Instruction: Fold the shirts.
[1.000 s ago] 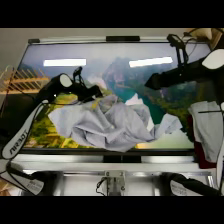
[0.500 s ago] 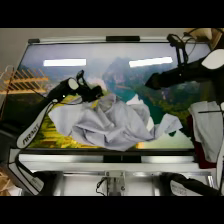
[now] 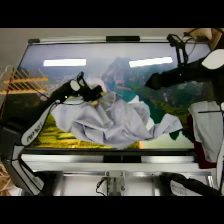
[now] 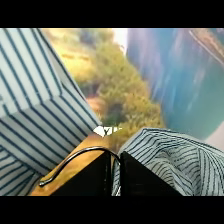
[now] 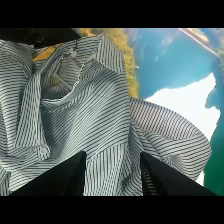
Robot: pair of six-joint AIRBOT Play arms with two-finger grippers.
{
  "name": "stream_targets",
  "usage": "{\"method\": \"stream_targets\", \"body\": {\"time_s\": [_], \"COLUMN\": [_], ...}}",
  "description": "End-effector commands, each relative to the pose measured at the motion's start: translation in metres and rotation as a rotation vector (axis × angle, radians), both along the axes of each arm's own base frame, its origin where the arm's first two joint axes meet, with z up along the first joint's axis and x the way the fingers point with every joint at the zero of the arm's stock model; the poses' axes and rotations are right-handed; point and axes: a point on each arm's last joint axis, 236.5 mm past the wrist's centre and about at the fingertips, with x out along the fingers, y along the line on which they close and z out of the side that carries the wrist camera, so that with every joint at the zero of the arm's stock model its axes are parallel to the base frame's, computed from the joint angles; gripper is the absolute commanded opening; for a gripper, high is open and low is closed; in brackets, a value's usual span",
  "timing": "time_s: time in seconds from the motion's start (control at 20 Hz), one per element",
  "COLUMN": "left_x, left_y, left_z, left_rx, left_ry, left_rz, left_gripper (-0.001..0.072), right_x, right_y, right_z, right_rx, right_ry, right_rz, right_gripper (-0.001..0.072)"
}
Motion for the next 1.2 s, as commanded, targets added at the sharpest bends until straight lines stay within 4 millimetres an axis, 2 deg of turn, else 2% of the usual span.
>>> {"method": "stream_targets", "body": {"time_s": [0.0, 0.15, 0.25, 0.3, 0.35, 0.45, 0.6, 0.7, 0.8, 0.85, 0.9, 1.0, 1.15], "left_x": [-0.002, 0.005, 0.02, 0.029, 0.037, 0.05, 0.048, 0.032, 0.007, -0.007, -0.024, -0.056, -0.101], "left_y": [-0.004, -0.004, -0.007, -0.011, -0.015, -0.025, -0.034, -0.034, -0.026, -0.021, -0.016, -0.003, 0.02], "left_z": [-0.009, 0.001, 0.028, 0.049, 0.073, 0.136, 0.248, 0.323, 0.39, 0.418, 0.447, 0.498, 0.567], "left_rx": [-0.016, -0.01, -0.018, -0.024, -0.03, -0.035, -0.051, -0.066, -0.082, -0.087, -0.091, -0.11, -0.148], "left_ry": [0.017, -0.023, -0.098, -0.151, -0.211, -0.365, -0.605, -0.754, -0.882, -0.935, -0.993, -1.09, -1.242], "left_rz": [0.0, -0.025, -0.05, -0.072, -0.096, -0.166, -0.235, -0.253, -0.256, -0.257, -0.26, -0.245, -0.191], "left_gripper": [0.0063, 0.0052, 0.0051, 0.0051, 0.0051, 0.0051, 0.0051, 0.0051, 0.0051, 0.0051, 0.0051, 0.0051, 0.0051], "right_x": [0.0, 0.0, 0.0, 0.0, 0.0, 0.0, -0.004, -0.017, -0.029, -0.032, -0.036, -0.042, -0.052], "right_y": [0.0, 0.0, 0.0, 0.0, 0.0, 0.0, 0.001, 0.002, 0.005, 0.01, 0.019, 0.035, 0.051], "right_z": [0.0, 0.0, 0.0, 0.0, 0.0, 0.0, -0.002, -0.006, -0.005, 0.0, 0.012, 0.042, 0.107], "right_rx": [0.0, 0.0, 0.0, 0.0, 0.0, 0.0, -0.002, -0.008, -0.005, 0.015, 0.054, 0.13, 0.21], "right_ry": [0.0, 0.0, 0.0, -0.001, 0.0, 0.0, 0.017, 0.063, 0.089, 0.082, 0.055, -0.03, -0.262], "right_rz": [0.0, 0.0, 0.0, -0.001, 0.0, 0.0, 0.011, 0.042, 0.08, 0.098, 0.124, 0.172, 0.214], "right_gripper": [0.0442, 0.0442, 0.0442, 0.0442, 0.0442, 0.0443, 0.0445, 0.0456, 0.0463, 0.0545, 0.058, 0.058, 0.058]}}
